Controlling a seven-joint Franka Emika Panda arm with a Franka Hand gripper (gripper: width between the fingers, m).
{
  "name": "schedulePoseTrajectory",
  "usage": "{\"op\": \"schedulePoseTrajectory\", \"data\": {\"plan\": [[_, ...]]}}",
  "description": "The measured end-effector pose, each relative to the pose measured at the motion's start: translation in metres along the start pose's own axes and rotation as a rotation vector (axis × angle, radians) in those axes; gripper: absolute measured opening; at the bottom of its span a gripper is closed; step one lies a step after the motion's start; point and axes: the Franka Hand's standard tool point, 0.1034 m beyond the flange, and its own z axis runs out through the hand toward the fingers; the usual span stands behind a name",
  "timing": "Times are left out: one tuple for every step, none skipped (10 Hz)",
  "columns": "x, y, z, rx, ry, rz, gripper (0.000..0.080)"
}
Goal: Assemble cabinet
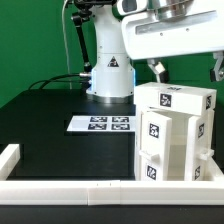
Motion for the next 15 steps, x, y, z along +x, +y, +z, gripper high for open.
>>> {"op": "schedulePoseTrajectory", "data": {"plan": [[0.000, -0.001, -0.001, -0.025, -0.008, -0.121, 0.0797], [0.000, -0.001, -0.002, -0.081, -0.016, -0.285, 0.0797], [0.000, -0.003, -0.001, -0.086, -0.015, -0.336, 0.0797], [0.001, -0.002, -0.001, -0.086, -0.019, -0.406, 0.0797], [0.001, -0.001, -0.001, -0.085, -0.021, -0.462, 0.0797], [0.001, -0.001, -0.001, -0.085, -0.024, -0.539, 0.0797], [0.003, 0.000, -0.001, -0.088, -0.025, -0.639, 0.0797], [0.008, 0.002, -0.001, -0.114, -0.006, -0.836, 0.0797], [0.012, 0.002, -0.001, -0.136, 0.012, -1.000, 0.0797], [0.012, 0.003, 0.000, -0.142, 0.006, -1.072, 0.0797], [0.013, 0.004, 0.000, -0.149, 0.001, -1.183, 0.0797], [0.013, 0.005, 0.002, -0.151, -0.001, -1.236, 0.0797], [0.012, 0.007, 0.004, -0.152, -0.007, -1.248, 0.0797], [0.010, 0.009, 0.006, -0.152, -0.011, -1.251, 0.0797], [0.009, 0.012, 0.010, -0.152, -0.015, -1.249, 0.0797]]}}
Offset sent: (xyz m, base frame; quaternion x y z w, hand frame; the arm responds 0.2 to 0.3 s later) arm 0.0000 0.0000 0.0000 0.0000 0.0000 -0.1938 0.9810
